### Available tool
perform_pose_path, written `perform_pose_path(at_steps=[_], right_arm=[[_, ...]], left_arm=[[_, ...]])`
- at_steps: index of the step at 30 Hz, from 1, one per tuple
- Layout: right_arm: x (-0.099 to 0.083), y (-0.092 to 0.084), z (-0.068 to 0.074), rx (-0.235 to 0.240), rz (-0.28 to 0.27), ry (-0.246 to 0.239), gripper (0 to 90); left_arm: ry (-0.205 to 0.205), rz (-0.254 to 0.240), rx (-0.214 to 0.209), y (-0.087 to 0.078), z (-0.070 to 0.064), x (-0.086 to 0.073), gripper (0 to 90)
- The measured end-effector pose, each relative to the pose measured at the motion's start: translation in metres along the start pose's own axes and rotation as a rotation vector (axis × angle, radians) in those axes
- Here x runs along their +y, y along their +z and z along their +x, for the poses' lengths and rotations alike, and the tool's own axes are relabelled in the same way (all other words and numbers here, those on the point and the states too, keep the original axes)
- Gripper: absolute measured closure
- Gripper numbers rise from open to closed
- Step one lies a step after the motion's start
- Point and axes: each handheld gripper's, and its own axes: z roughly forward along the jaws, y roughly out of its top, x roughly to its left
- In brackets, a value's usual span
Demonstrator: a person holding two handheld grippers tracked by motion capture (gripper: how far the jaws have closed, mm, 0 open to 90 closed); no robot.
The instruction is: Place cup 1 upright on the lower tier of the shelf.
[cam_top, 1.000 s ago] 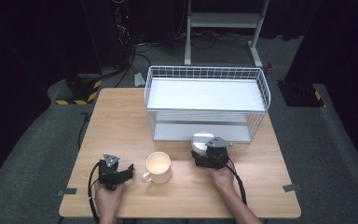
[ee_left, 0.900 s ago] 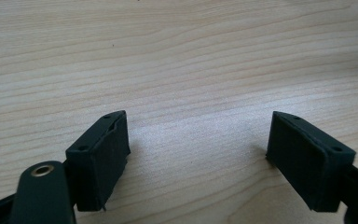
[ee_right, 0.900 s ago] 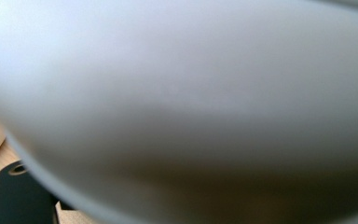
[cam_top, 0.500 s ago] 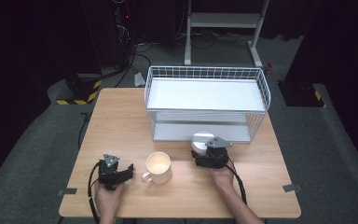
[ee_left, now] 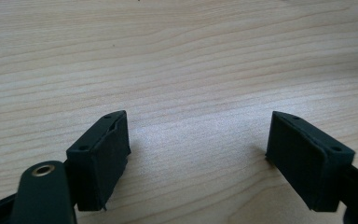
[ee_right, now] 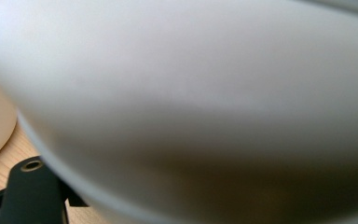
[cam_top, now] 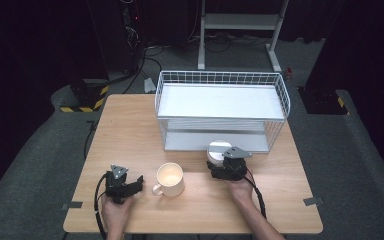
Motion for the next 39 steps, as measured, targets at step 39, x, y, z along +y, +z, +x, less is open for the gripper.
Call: perform_pose_path(at_steps=[39], right_arm=[[0.008,-0.023,-0.030,-0.009,-0.002,0.045,18.6]], left_arm=[[0.001,-0.002,0.004,0.000,-0.001,0.000,21.2]])
